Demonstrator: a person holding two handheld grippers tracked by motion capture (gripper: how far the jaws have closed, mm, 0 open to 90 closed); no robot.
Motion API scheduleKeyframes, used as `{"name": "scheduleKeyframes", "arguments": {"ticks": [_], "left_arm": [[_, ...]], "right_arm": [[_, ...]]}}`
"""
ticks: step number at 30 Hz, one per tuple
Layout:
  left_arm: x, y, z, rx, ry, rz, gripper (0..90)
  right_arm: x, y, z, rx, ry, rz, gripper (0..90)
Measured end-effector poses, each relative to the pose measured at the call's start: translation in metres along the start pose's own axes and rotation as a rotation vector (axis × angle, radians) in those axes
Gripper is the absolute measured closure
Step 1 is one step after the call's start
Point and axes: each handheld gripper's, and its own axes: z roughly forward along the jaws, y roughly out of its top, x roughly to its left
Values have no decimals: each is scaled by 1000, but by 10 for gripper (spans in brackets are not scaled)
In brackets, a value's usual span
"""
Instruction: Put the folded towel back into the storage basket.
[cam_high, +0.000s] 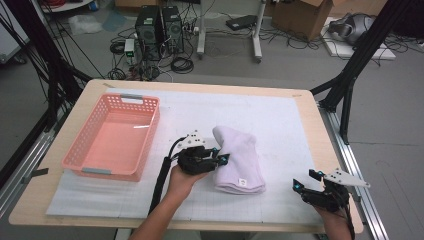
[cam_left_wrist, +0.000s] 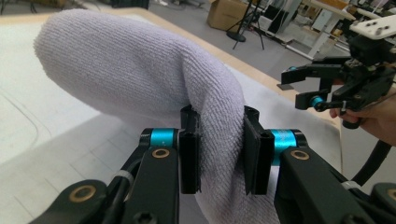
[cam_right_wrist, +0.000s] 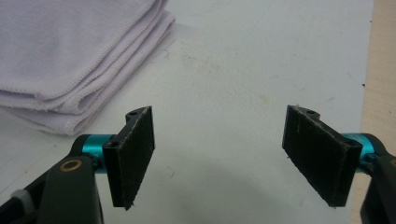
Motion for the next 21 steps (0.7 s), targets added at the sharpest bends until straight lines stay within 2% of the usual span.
{"name": "scheduleKeyframes", "arguments": {"ticks": [9, 21], "left_arm": [[-3, 16, -22, -71, -20, 95, 719], [-8, 32, -44, -106, -43, 204, 721]], "right_arm": [[2, 1, 1, -2, 6, -1, 244], [3, 3, 2, -8, 7, -2, 245]]}}
